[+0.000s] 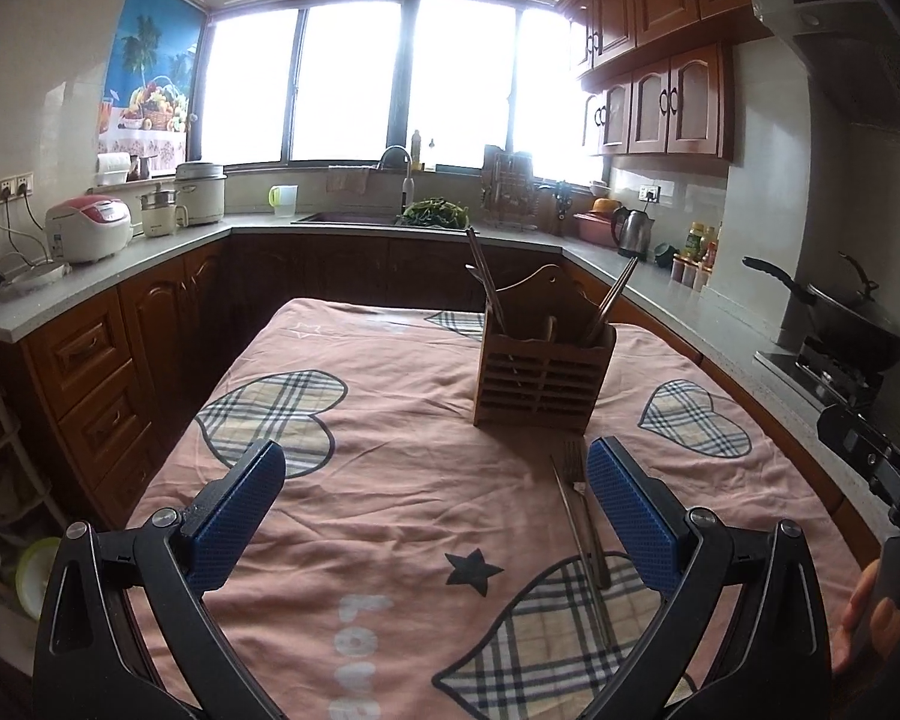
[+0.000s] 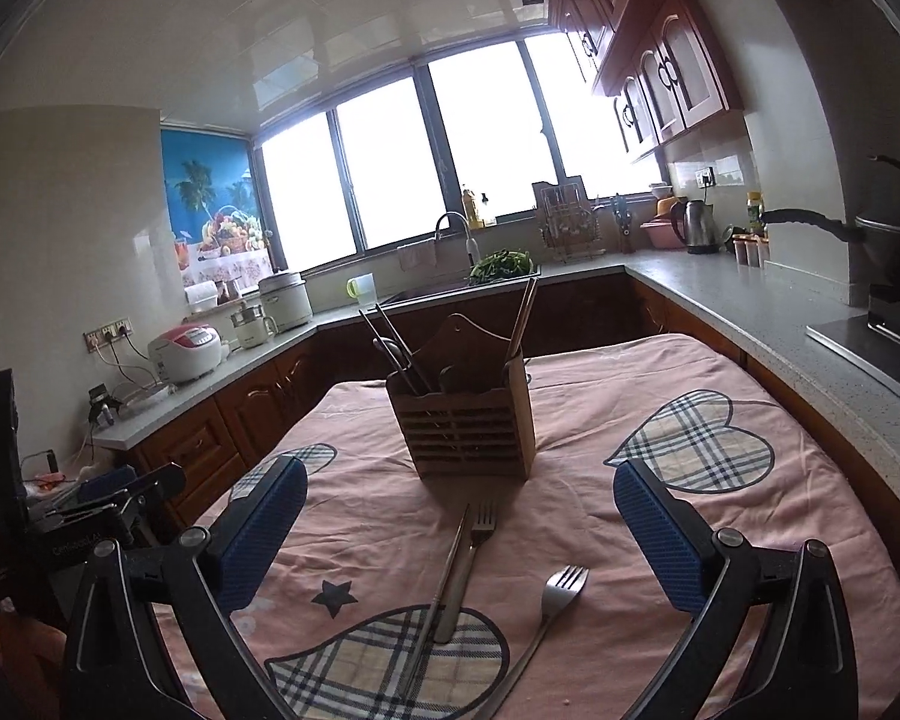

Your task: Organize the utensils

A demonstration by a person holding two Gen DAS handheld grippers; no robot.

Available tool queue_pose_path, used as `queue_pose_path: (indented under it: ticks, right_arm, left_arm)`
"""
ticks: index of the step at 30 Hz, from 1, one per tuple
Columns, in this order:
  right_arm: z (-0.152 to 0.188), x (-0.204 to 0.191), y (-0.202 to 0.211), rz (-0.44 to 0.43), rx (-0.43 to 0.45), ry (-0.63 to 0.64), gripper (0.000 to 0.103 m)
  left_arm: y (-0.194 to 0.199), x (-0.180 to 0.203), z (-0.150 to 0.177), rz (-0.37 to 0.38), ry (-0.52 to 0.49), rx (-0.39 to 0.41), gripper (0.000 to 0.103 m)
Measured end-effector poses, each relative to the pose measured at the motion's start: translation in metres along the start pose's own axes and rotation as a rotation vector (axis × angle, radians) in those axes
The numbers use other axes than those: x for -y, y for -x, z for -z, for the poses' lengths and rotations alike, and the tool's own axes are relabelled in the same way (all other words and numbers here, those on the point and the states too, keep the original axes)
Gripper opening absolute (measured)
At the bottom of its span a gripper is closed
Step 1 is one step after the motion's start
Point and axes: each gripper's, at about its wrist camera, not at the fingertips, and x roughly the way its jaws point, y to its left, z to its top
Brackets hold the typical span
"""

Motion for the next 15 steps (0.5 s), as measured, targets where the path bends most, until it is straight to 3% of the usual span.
queue_pose_path:
  ticks: [5, 11, 15]
  right_arm:
    - [-0.002, -0.011, 0.024, 0.013, 0.016, 0.054, 0.103]
    - [0.000, -0.021, 0.054, 0.054, 0.120, 0.099, 0.103]
    - [0.024, -0.023, 0.049, 0.092, 0.118, 0.123, 0.103]
  left_arm:
    - [0.021, 0.002, -0.007, 0.037, 0.010, 0.032, 0.103]
    - [0.031, 0.014, 0.004, -0.023, -0.045, 0.025, 0.103]
    - [0.024, 0.017, 0.025, -0.052, -0.052, 0.002, 0.103]
